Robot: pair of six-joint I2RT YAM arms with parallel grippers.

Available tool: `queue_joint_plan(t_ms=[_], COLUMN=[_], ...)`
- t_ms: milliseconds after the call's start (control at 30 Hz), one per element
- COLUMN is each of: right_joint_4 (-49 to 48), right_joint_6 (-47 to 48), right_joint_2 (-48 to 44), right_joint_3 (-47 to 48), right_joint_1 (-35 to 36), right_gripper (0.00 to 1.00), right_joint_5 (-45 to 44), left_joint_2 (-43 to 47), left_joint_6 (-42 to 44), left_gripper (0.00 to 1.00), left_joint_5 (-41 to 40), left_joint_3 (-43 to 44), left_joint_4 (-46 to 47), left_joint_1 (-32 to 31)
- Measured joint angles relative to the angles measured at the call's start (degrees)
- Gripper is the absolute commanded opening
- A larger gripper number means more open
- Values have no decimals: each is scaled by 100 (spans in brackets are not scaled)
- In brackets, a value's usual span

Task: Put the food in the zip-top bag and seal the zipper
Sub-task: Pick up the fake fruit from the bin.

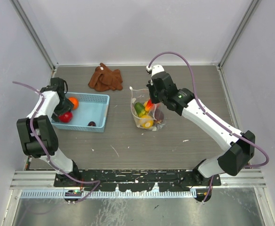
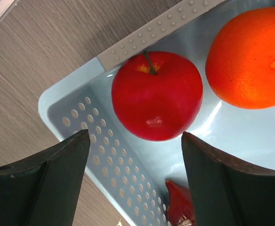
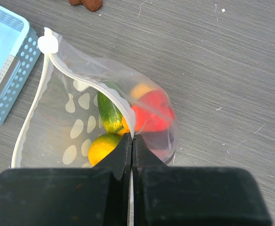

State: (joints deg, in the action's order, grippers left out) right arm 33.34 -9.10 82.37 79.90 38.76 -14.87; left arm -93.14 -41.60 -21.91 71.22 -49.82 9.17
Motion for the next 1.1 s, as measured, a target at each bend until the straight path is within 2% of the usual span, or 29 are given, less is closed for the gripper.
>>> queue_joint_plan(t_ms=[333, 700, 833, 967, 1100], right_joint_4=[-35, -37, -37, -39, -37], right_joint_6=[17, 20, 20, 20, 17], right_joint_2=[0, 2, 2, 2, 2], right_joint_3=[0, -4, -7, -9, -9], right_joint_1=[0, -2, -2, -4, -11], right_gripper=[0, 0, 0, 0, 0], right_joint_5=[24, 63, 61, 63, 61], left_joint_2=[-754, -990, -992, -990, -852], left_joint_6=[13, 59, 79, 85, 46], left_gripper=[84, 83, 77, 58, 54], left_joint_5=[2, 70, 114, 179, 374], left_joint_3=[234, 356, 356, 350, 210], left_joint_4=[238, 398, 466, 474, 551], left_joint_1=[76, 107, 107, 114, 125])
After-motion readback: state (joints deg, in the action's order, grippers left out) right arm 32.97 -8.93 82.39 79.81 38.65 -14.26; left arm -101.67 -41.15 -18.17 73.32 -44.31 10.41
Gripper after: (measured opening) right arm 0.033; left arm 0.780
